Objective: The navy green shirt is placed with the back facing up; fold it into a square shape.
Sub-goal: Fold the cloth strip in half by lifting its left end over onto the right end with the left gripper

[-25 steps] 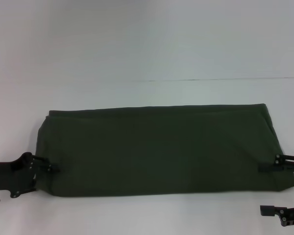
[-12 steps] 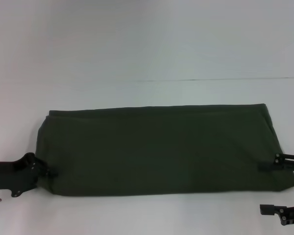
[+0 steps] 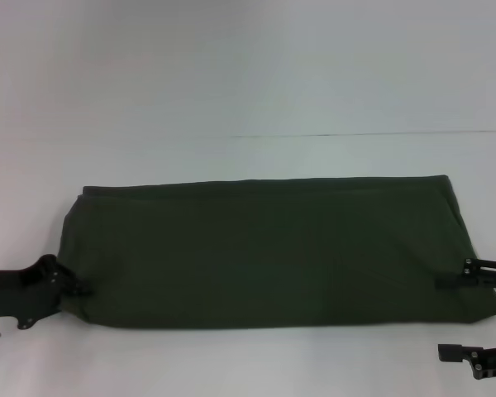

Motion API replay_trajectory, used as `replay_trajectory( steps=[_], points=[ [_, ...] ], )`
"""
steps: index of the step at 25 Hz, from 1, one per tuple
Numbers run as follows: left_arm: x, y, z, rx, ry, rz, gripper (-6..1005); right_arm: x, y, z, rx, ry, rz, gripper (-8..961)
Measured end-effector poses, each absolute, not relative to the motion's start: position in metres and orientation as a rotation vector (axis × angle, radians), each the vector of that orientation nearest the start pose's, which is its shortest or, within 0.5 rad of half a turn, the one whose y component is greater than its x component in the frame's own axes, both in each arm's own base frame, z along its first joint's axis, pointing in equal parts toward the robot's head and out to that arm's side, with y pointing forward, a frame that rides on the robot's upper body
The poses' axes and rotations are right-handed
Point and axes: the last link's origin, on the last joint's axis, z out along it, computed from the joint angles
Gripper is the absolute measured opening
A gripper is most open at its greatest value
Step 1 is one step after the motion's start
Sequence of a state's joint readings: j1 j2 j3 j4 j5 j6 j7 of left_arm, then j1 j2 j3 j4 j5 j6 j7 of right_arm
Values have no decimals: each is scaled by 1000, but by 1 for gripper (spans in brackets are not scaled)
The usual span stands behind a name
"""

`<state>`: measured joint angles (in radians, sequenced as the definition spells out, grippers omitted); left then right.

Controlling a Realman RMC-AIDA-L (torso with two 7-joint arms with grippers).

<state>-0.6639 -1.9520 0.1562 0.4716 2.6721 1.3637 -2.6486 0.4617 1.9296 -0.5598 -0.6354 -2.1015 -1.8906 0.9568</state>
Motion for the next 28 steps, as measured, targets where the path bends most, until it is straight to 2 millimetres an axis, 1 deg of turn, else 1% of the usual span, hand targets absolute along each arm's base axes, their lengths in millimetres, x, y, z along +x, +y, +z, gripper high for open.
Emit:
replay_trajectory(
  steps=[3, 7, 12, 16, 19, 22, 24, 26, 28],
  points=[
    [-347, 346, 41, 1902, 2755, 619, 39, 297, 285, 64, -2846, 55, 668, 875],
    [-352, 344, 63, 1932, 2760, 665, 39, 297, 285, 64, -2846, 75, 668, 875],
    [-356, 338, 92, 1979, 2758, 676, 40, 298, 287, 64, -2842, 100, 661, 875],
    [-364, 325, 116, 2013, 2774, 663, 40, 299, 290, 62, -2831, 128, 646, 875],
    [-370, 319, 129, 2041, 2765, 736, 40, 300, 291, 61, -2821, 146, 636, 875],
    [-369, 319, 131, 2062, 2732, 790, 39, 302, 291, 61, -2806, 173, 638, 875],
    [-365, 324, 129, 2089, 2688, 807, 39, 303, 292, 62, -2790, 200, 643, 876],
    [-355, 334, 125, 2123, 2618, 837, 39, 304, 294, 64, -2766, 234, 648, 876],
    [-340, 344, 121, 2154, 2524, 882, 39, 307, 295, 66, -2737, 270, 654, 876]
  ],
)
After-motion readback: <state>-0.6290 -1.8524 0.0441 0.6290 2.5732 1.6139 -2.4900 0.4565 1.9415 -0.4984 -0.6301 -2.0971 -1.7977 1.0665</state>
